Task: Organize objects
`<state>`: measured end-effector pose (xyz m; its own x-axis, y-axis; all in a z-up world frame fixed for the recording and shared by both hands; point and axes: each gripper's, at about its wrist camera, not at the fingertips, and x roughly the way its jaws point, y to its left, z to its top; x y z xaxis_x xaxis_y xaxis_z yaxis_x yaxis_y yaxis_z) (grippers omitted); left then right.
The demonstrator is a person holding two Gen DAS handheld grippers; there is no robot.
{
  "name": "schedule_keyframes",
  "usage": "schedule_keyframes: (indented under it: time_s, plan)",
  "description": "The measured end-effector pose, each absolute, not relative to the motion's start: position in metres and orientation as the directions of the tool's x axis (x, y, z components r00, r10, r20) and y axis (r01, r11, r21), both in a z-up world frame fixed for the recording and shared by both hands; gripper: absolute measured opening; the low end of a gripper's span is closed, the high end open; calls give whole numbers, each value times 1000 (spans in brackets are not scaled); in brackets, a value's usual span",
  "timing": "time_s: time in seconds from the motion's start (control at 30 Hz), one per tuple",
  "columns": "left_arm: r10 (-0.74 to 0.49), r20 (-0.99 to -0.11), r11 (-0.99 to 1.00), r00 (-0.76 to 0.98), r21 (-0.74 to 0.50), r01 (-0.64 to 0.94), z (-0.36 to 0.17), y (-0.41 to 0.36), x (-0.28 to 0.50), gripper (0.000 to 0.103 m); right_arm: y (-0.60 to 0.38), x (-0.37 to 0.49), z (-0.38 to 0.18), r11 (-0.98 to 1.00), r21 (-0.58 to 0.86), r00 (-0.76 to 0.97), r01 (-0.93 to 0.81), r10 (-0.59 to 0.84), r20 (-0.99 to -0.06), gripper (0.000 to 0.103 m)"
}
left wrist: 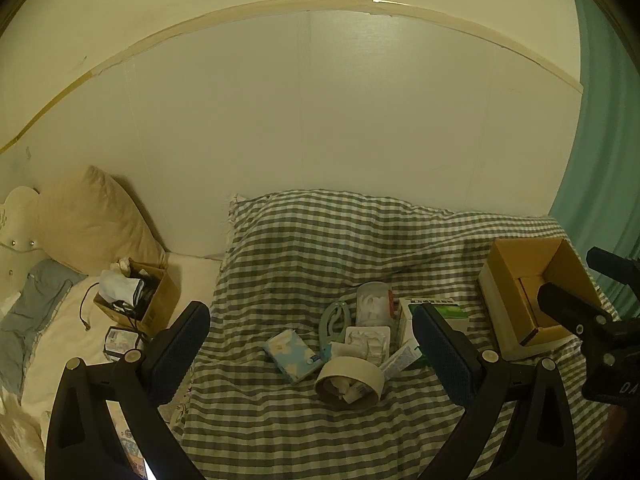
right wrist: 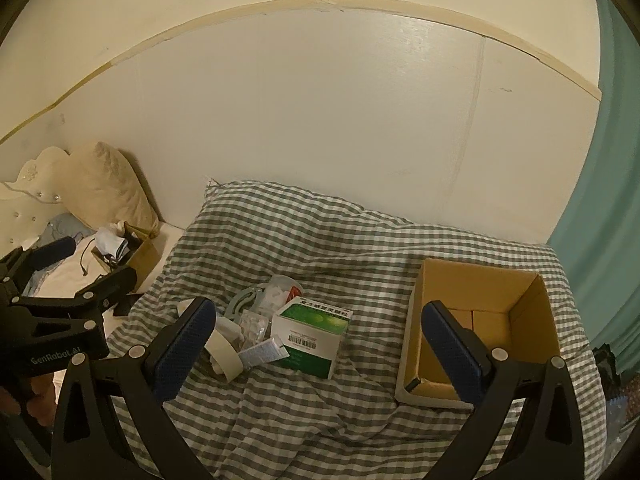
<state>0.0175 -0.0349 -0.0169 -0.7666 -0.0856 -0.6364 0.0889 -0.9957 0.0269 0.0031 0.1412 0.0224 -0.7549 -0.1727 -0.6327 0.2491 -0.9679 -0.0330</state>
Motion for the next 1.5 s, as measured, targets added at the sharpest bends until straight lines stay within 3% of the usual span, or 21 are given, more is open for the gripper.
schedule_keyframes:
  time_s: [0.4, 0.73, 0.93, 1.13, 1.3, 1.4, 1.5]
  plan:
    - [-92, -679, -994, -729, 25, 102, -38, -59, 2, 103, 127, -19, 9, -945, -44, -706, 324, -211, -676, 103]
    - [-113, -798, -992, -592, 56, 115, -108, -88, -18, 103, 85, -36, -52, -913, -8, -544, 408, -236, -805, 103]
    - [-147, -833, -989, -533, 114, 94, -151, -98, -34, 103, 60, -48, -91, -888, 7, -457, 460, -243, -856, 97]
    - [-161, -822, -987, -546, 130, 94, -166, -109, -41, 103, 34, -64, -124, -844, 22, -375, 535, -261, -890, 84]
    - [-122, -850, -991, -513, 79, 106, -181, -121, -47, 103, 24, -81, -156, -818, 32, -307, 574, -251, -918, 57]
    - [-109, -856, -992, -505, 60, 112, -188, -123, -52, 103, 21, -85, -159, -805, 61, -274, 590, -271, -923, 33]
    - [-78, -854, -994, -515, 25, 110, -191, -123, -59, 103, 24, -86, -140, -808, 71, -307, 585, -301, -903, 30]
